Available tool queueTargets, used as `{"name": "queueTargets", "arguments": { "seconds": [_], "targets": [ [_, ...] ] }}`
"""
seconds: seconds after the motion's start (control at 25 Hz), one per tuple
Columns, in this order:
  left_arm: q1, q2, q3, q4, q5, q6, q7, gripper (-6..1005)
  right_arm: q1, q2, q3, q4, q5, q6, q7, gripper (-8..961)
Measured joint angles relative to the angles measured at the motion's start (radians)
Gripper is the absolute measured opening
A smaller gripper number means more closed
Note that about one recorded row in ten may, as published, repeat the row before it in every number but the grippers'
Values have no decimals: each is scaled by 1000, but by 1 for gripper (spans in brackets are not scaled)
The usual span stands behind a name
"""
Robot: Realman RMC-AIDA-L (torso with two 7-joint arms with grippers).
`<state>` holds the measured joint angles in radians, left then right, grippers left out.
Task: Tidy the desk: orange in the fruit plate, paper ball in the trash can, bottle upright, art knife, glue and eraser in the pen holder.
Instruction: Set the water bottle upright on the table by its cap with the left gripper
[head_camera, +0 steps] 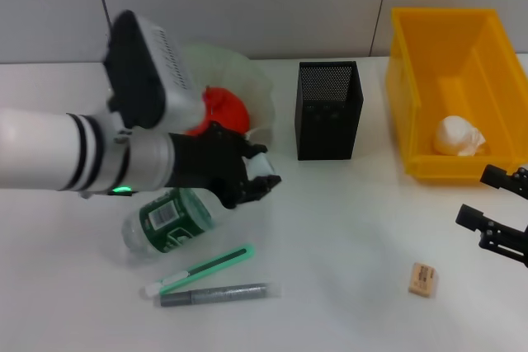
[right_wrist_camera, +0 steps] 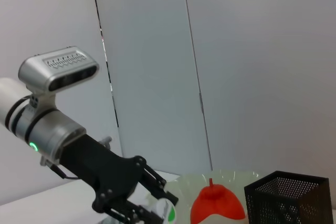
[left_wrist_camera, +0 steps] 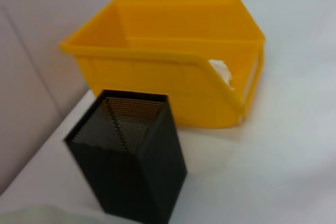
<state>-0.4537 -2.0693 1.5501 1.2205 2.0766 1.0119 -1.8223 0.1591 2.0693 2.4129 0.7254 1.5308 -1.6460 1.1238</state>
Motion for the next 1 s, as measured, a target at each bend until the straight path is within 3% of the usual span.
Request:
{"name": "queueTargets", "arguments": {
  "seconds": [0.48,1.0],
  "targets": [
    [95,-1,-44,106,-30,16,3,433,13,3,0,27,-1,-3,33,776],
    [128,1,-104,110,-146,38,53,434,16,6,0,42,-5,-3,50,775]
  ]
}}
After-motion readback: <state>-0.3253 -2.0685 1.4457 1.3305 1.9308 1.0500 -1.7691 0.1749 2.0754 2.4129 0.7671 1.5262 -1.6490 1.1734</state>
